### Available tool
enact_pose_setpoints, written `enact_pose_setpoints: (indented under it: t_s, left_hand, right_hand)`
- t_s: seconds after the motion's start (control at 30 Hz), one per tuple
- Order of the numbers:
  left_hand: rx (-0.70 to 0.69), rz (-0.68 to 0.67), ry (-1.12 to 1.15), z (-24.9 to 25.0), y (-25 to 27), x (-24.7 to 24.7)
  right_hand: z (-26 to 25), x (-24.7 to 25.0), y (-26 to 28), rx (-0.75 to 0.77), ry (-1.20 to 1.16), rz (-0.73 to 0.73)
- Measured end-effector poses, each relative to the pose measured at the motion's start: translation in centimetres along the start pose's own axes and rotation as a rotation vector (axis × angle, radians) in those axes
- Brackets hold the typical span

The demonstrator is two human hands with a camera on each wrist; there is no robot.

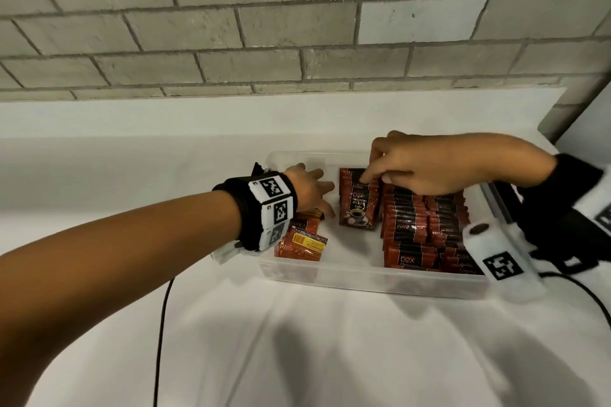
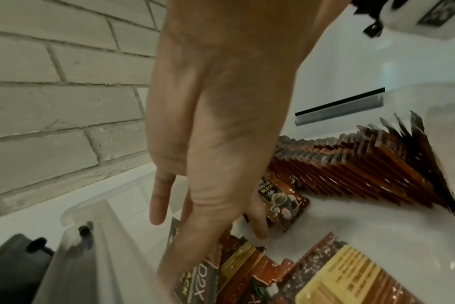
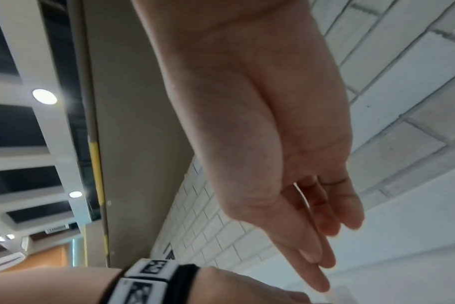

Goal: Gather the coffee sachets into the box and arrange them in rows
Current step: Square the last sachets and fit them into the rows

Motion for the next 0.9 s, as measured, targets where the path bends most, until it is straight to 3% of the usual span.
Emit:
enact_pose_setpoints:
  t_s: [0.2,0.33,0.43,0.5,0.7,0.8,0.9]
  left_hand:
    - [-0.032,0.132,-0.175,0.4,-0.3,1.5]
    - [0.015,0.095,-0.345,0.4,-0.7,2.1]
    - [-0.111,0.037,-0.546,1.4,-0.6,1.4]
    - [-0.051,-0.010,-0.416,0.0,-0.8,0.9]
    - [-0.035,0.177,-0.085,-3.2,2.6,3.4]
    - [-0.009,0.317,0.284,-4.9,7.0,5.2]
    - [-0.128,0.463,0.720,-5.1,11.5,6.0]
  right_hand:
    - [-2.0,-3.0,4.2,0.007,-0.084,0.016]
    - [-2.6,-4.7,5.3,-0.004,-0.156,0.022]
    - [-2.5,-5.1,6.4,-0.011,-0.224,0.072]
    - [-2.5,-5.3,7.0,-0.007,-0.257,0.090]
    - [-2.9,-5.9,7.7,0.034,-0.324,0.156]
    - [-2.3,-5.2,8.0,0.060,-0.468,0.289]
    - [-1.4,-4.3,8.4,0.051,-0.694,0.476]
Point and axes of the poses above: each hand's wrist, its own y-axis away from the middle knuckle, its own x-axis out of the back of the hand, z = x × y, the point moved 10 cm from there along -y, towards the middle knuckle, and after that the axes turned 13 degrees about -z, right-handed, at the moved point
